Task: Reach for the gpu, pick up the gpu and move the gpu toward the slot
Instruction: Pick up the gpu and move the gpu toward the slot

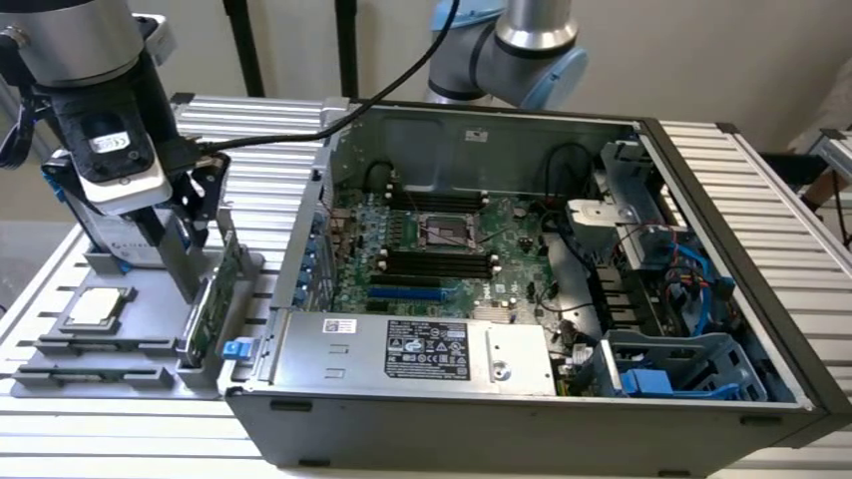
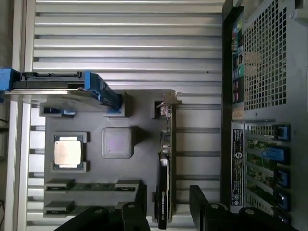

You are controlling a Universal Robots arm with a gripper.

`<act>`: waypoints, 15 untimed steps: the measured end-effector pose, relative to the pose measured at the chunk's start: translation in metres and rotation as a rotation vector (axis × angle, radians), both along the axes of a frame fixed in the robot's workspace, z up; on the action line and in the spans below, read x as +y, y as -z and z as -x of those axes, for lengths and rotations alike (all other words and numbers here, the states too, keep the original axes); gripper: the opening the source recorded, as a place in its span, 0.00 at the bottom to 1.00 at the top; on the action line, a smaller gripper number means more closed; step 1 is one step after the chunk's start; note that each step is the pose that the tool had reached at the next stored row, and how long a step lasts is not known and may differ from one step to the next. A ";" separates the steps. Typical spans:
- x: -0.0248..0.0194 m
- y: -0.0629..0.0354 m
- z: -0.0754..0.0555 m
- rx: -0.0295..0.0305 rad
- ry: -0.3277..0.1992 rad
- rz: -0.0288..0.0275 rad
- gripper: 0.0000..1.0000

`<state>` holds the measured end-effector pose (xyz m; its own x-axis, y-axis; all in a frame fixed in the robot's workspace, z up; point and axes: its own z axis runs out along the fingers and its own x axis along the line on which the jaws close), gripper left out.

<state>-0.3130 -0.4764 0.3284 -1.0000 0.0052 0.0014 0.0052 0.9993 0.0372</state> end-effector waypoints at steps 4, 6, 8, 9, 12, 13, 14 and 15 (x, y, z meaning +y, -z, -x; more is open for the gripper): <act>0.0000 0.0073 0.000 0.0000 0.003 0.0001 0.48; 0.0000 0.0110 0.000 0.0000 0.003 0.0000 0.48; 0.0000 0.0145 0.000 0.0000 0.005 0.0000 0.48; 0.0000 0.0164 0.000 0.0000 0.006 -0.0001 0.48; -0.0001 0.0219 0.000 -0.0001 0.008 0.0000 0.48; -0.0002 0.0237 0.000 -0.0001 0.008 -0.0001 0.48; -0.0005 0.0255 0.000 0.0000 0.008 0.0001 0.48; -0.0007 0.0272 0.000 0.0000 0.008 0.0000 0.48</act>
